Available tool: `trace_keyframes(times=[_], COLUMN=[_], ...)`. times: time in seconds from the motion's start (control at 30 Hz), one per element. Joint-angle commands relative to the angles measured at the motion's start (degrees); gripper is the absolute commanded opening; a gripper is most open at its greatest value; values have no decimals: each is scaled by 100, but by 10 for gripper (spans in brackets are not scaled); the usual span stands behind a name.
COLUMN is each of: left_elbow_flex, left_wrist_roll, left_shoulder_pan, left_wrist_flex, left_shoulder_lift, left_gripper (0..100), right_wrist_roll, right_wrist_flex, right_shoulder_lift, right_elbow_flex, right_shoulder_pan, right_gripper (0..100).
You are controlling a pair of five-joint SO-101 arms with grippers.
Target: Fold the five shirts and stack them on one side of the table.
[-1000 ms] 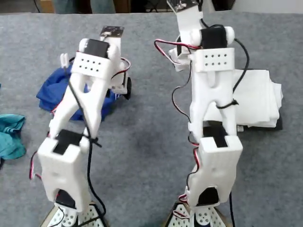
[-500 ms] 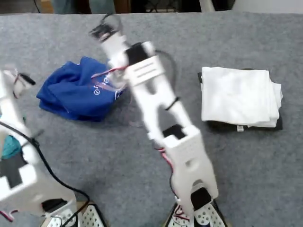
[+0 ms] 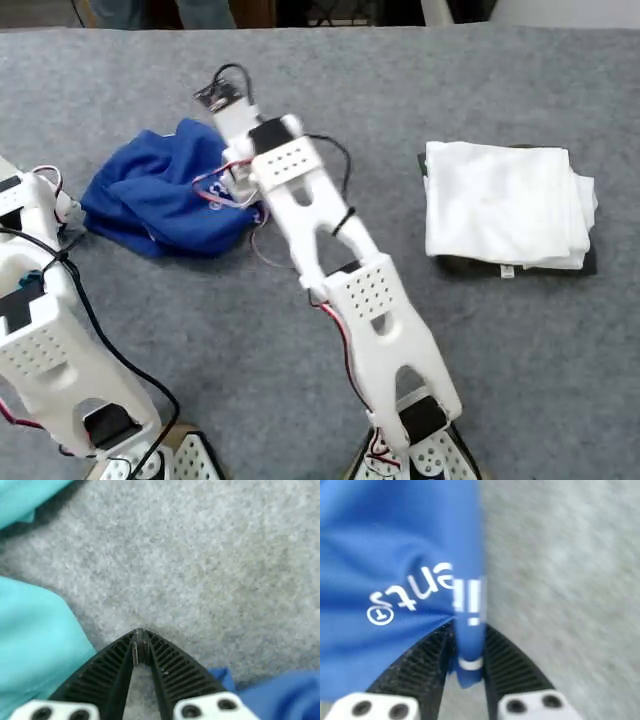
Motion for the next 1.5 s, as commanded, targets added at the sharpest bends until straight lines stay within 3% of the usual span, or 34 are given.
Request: trace_keyframes(times=[0.0,0.17,0.33,0.57,0.63,0.73,0.8,0.87,1.07,1.2,1.33,1.47], left_elbow_flex=[-532,-655,-681,-681,-681,-681,-681,-681,-681,-673,-1604,-2290], left_wrist_roll=[-53,-53,-53,-53,-53,-53,-62,-62,-88,-211,-308,-176], left_shoulder_pan=[-127,-268,-295,-277,-286,-303,-303,-312,-303,-145,400,1402], left_wrist_flex=[62,62,53,26,26,18,18,18,18,185,2084,3842], left_shoulder_lift=[53,114,114,114,114,114,114,114,114,53,-343,-826], left_gripper=[30,30,30,30,30,30,30,30,30,30,30,72], right_wrist_roll=[-26,404,993,1881,1934,2251,2593,2743,2242,1512,563,519], right_wrist_flex=[1099,1310,1301,1284,1292,1292,1292,1292,985,141,-484,-404], right_shoulder_lift=[-40,-365,-1376,-3213,-3749,-4523,-5059,-5499,-5815,-5464,-5182,-4866], right_elbow_flex=[-734,127,2686,5824,6440,7011,7046,6905,5842,5095,4198,3108], right_shoulder_pan=[396,1046,1486,1284,1222,1363,1495,1512,1152,1582,1890,2048], right_gripper=[13,13,15,20,85,270,353,353,204,83,17,22])
